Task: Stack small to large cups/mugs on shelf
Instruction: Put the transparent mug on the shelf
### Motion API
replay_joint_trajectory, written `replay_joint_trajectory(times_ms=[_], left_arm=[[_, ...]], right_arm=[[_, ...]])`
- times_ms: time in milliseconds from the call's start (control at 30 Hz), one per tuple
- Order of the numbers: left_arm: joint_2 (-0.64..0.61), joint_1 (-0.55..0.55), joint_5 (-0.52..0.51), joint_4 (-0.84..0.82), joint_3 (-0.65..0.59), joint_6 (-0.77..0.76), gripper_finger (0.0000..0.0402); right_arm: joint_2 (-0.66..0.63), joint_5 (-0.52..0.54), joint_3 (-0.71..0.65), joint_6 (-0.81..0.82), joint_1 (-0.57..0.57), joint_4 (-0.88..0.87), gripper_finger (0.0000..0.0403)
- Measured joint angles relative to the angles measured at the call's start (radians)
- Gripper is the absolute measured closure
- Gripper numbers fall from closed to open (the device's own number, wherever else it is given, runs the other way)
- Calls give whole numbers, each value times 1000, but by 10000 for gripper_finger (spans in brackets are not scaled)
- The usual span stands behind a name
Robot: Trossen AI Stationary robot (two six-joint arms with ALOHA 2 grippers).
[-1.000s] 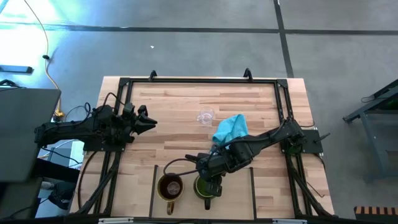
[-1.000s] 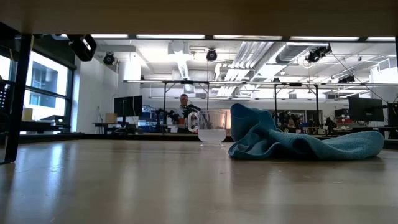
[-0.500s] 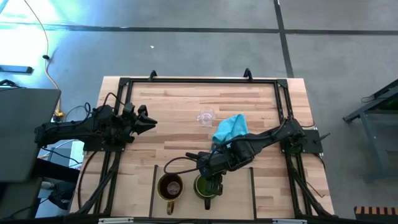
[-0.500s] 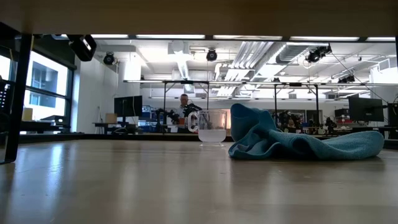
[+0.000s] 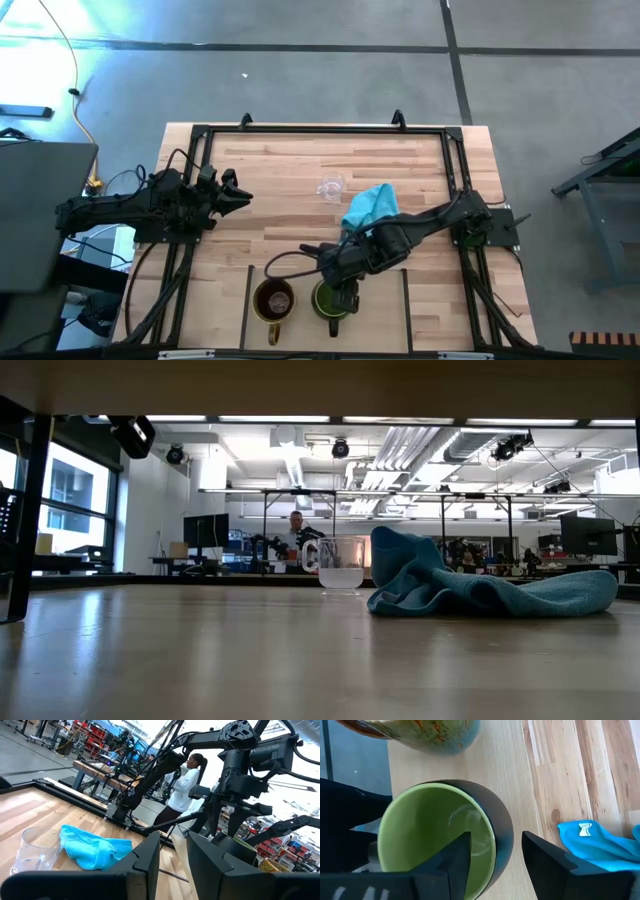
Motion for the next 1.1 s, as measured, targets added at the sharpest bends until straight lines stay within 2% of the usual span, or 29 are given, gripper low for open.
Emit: replay_joint_trajectory(times_ms=[600, 733, 1100], left_arm=[[0, 0, -1, 1, 0, 0, 316], [0, 0, -2, 1, 0, 0, 316], [0, 0, -9, 2, 0, 0, 316]], right_arm=[[-30, -37, 1, -1, -4, 8, 235], [-32, -36, 50, -11, -4, 0, 235], [-136, -27, 51, -22, -6, 32, 235]])
